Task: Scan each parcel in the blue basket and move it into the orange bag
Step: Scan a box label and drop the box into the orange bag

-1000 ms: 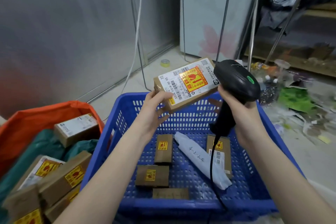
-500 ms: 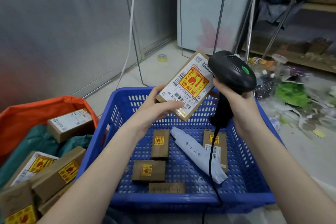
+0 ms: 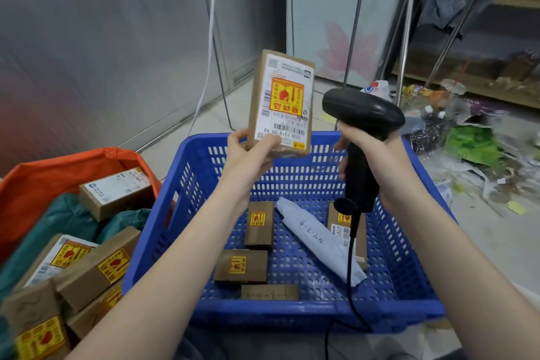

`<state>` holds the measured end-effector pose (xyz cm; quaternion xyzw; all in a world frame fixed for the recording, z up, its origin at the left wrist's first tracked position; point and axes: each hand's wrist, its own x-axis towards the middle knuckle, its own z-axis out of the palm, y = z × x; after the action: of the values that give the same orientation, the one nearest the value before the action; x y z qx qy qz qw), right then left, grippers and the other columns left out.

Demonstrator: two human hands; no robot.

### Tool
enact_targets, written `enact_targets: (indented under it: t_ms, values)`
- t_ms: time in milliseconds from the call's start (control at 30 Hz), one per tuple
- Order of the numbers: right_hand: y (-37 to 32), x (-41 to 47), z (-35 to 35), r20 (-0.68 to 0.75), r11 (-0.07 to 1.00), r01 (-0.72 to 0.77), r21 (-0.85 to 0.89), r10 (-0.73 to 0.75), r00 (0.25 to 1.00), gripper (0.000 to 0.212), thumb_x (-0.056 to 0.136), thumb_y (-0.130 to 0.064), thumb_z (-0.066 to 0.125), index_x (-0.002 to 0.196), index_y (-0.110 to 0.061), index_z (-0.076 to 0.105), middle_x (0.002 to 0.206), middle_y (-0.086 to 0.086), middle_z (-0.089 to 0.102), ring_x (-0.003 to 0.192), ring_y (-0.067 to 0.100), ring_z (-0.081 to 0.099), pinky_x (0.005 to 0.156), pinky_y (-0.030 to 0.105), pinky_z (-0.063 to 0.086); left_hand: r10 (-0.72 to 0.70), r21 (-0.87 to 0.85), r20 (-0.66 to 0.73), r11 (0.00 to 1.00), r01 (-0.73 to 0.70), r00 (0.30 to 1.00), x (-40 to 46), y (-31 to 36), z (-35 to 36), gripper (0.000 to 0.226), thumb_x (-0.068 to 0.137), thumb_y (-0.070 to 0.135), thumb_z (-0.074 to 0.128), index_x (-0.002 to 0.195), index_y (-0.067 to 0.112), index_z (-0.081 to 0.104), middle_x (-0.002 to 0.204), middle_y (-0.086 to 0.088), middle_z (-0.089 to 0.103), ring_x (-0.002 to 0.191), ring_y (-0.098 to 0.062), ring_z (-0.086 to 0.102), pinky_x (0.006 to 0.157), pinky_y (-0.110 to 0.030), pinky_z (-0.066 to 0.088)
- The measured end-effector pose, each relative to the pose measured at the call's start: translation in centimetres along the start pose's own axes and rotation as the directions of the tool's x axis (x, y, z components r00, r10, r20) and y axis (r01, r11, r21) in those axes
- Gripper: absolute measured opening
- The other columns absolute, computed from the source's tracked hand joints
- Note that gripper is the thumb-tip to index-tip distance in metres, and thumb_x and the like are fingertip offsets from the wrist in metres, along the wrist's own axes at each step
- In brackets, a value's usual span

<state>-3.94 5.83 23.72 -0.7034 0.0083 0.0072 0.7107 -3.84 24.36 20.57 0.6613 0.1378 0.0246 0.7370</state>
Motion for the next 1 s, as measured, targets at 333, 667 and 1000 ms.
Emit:
enact_targets:
  t_ms: [333, 667, 1000]
  values:
    - [-0.4, -1.1, 0.5, 0.162, 0.986, -0.142, -0.088, 0.154, 0.975, 0.028, 0.086, -0.024, 0.065, 0.069, -0.003, 0.06, 0.055, 0.004, 0.058, 0.043, 0.015, 0.053, 0.043, 0.023, 0.046, 0.075, -0.042, -0.175, 0.996, -0.084, 0.982, -0.1, 0.2, 0.6, 0.055, 0.083, 0.025, 0.072, 0.12, 0.027, 0.032, 0.113, 0.002, 0.059, 0.091, -0.016, 0.069, 0.067, -0.024, 0.057]
    - [-0.6, -1.2, 0.3, 0.164, 0.982, -0.165, -0.09, 0.178, 0.97, 0.018, 0.085, -0.021, 0.065, 0.074, -0.007, 0.061, 0.068, 0.01, 0.062, 0.046, 0.016, 0.053, 0.043, 0.025, 0.047, 0.192, 0.059, -0.174, 0.981, -0.184, 0.966, -0.5, 0.3, 0.9, 0.054, 0.083, 0.023, 0.072, 0.116, 0.03, 0.029, 0.123, -0.001, 0.053, 0.101, -0.021, 0.065, 0.063, -0.019, 0.055]
    - [-0.7, -1.2, 0.2, 0.153, 0.981, -0.167, -0.096, 0.181, 0.972, 0.019, 0.084, -0.021, 0.065, 0.071, -0.008, 0.061, 0.065, 0.008, 0.061, 0.046, 0.016, 0.053, 0.043, 0.025, 0.046, 0.217, 0.079, -0.21, 0.976, -0.205, 0.953, 0.1, 0.3, 0.1, 0.052, 0.086, 0.024, 0.07, 0.117, 0.028, 0.028, 0.116, 0.006, 0.05, 0.089, -0.011, 0.063, 0.05, -0.005, 0.045]
